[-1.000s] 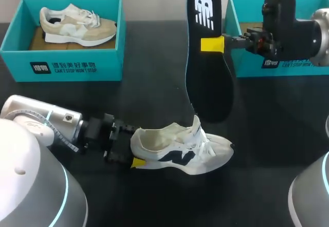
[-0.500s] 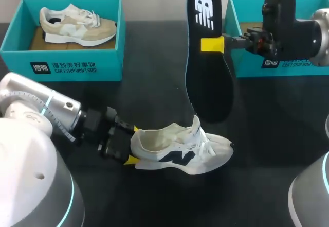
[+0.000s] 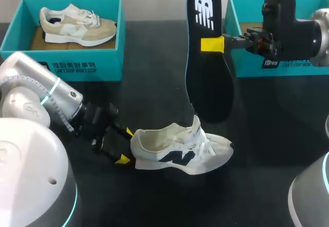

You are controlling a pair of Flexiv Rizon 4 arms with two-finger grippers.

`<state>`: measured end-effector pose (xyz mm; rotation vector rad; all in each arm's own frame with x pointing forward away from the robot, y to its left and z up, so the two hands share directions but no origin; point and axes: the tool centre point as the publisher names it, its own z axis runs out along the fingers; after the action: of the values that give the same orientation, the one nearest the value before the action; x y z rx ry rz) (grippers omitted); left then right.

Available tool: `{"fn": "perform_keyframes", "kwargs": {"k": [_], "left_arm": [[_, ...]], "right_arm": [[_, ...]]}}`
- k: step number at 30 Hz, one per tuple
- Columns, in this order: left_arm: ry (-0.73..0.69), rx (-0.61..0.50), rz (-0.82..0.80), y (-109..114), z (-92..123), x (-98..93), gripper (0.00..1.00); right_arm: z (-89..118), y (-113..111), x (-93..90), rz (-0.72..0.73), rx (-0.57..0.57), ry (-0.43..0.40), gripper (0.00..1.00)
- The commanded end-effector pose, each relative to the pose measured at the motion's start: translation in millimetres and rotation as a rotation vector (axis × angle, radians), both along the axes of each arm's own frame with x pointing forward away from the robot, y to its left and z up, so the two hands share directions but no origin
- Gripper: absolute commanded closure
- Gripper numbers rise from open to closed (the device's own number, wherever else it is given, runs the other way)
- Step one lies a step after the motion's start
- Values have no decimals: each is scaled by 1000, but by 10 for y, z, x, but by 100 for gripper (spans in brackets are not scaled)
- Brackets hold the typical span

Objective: Take the shoe out of the shoebox, open the shoe tongue, remove and reinsert the insole, then place the shoe into the shoebox

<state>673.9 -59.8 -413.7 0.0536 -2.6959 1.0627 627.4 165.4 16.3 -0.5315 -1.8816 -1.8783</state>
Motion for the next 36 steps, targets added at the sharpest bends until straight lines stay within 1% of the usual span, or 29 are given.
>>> {"fn": "perform_keyframes", "kwargs": {"k": [1, 4, 6, 7, 9, 10, 14, 17, 18, 19, 32, 33, 34, 36], "left_arm": [[-16, 154, -57, 2, 70, 48, 0], [-36, 222, -89, 33, 120, 17, 0], [-32, 245, -101, 52, 154, -15, 0], [-52, 279, -110, 61, 173, -31, 0], [-36, 283, -117, 73, 223, -71, 0], [-47, 306, -122, 79, 255, -89, 0], [-87, 417, -144, 139, 369, -124, 0], [-142, 543, -177, 177, 433, -127, 0], [-173, 594, -192, 173, 475, -126, 0], [-212, 611, -196, 166, 561, -101, 0], [-212, 611, -196, 166, 561, -101, 0], [-233, 606, -192, 133, 594, -122, 0], [-224, 629, -173, 107, 618, -122, 0], [-253, 654, -151, 73, 680, -141, 0]], "right_arm": [[-1, 19, 8, 0, -2, 2, 100], [-1, 19, 8, 0, -2, 2, 100], [-1, 19, 8, 0, -2, 2, 100], [-1, 19, 8, 0, -2, 2, 100], [-1, 19, 8, 0, -2, 2, 100], [-1, 19, 8, 0, -2, 2, 100], [-1, 19, 8, 0, -2, 2, 100], [-1, 19, 8, 0, -2, 2, 100], [-1, 19, 8, 0, -2, 2, 100], [-1, 19, 8, 0, -2, 2, 100], [-1, 19, 8, 0, -2, 2, 100], [-1, 19, 8, 0, -2, 2, 100], [-1, 19, 8, 0, -2, 2, 100], [-1, 19, 8, 0, -2, 2, 100]]}}
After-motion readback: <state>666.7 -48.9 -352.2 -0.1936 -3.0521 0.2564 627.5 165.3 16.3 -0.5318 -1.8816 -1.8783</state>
